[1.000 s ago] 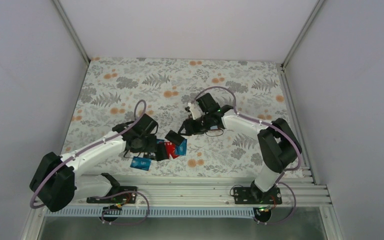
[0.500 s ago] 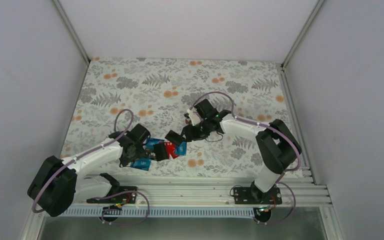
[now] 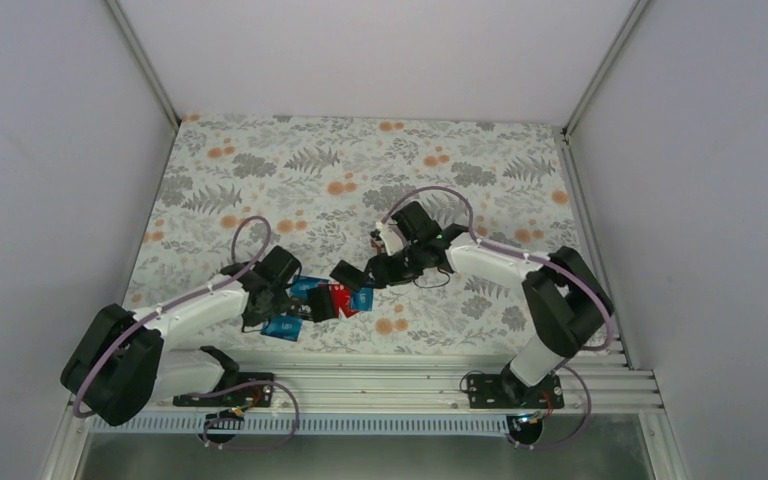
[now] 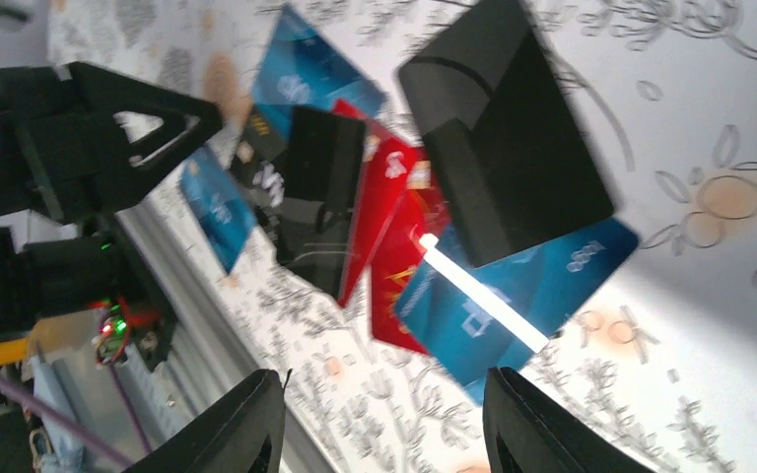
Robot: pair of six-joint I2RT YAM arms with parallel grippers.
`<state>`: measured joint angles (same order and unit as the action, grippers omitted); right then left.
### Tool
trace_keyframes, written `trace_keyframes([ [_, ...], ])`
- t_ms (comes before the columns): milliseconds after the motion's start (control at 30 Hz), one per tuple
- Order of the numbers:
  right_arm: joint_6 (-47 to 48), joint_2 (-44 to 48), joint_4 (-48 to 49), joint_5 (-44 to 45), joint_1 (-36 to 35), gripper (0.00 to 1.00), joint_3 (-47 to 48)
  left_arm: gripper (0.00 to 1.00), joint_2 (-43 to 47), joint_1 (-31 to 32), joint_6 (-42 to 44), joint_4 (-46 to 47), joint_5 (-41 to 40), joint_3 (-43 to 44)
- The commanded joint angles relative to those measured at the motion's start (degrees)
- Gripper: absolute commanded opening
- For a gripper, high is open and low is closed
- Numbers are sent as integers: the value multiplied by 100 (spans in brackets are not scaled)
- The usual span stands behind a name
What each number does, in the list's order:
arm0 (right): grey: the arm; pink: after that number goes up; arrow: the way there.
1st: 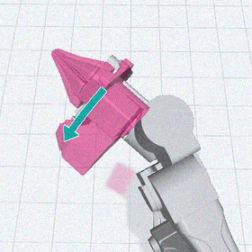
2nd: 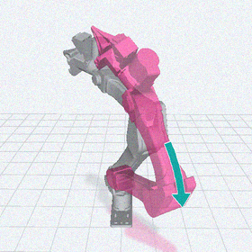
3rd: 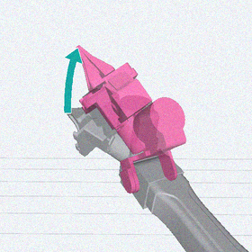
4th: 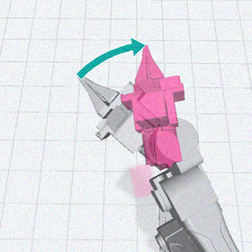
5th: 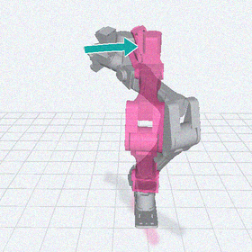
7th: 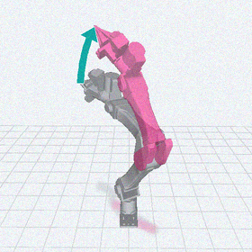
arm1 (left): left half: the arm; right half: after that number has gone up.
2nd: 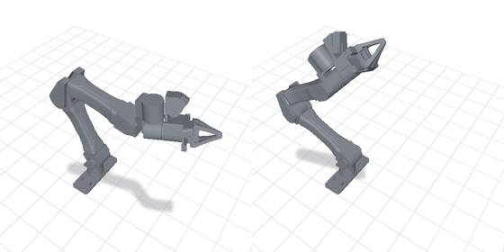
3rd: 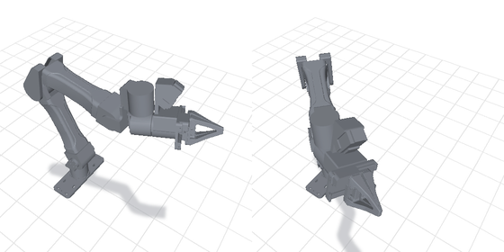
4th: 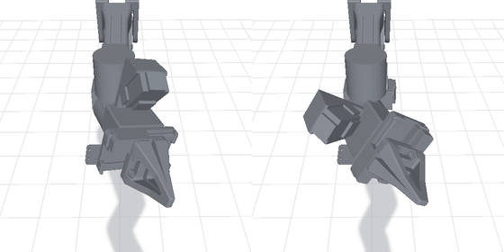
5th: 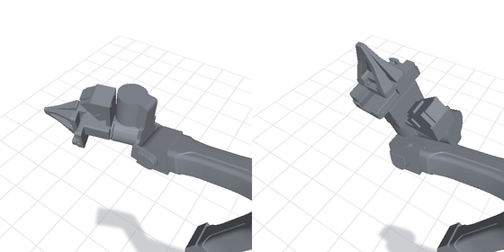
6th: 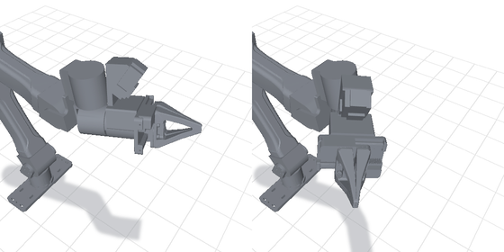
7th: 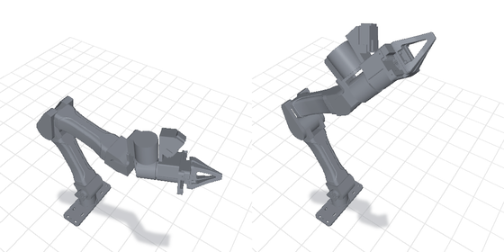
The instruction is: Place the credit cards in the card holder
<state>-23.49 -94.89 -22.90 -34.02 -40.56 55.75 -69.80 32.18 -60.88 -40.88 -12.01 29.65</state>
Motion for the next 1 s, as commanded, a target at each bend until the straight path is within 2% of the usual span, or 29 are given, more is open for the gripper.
trace_keyframes([
  [0, -357, 590, 68, -194, -230, 53, -136, 47, -85, 192, -37, 372, 607, -407],
  [400, -2007, 690, 1168, -32, -1091, 53, -907, 47, -239, 1082, -433, 572, 735, -371],
  [667, -3106, 575, 1752, 153, -1595, 54, -1132, 47, -382, 1805, -1046, 606, 604, -324],
  [900, -4117, 270, 2357, 304, -2253, 54, -1044, 48, -231, 1948, -1042, 219, 136, 100],
  [967, -4335, 186, 2363, 435, -2424, 58, -904, 51, -132, 1939, -934, 17, -22, 294],
])
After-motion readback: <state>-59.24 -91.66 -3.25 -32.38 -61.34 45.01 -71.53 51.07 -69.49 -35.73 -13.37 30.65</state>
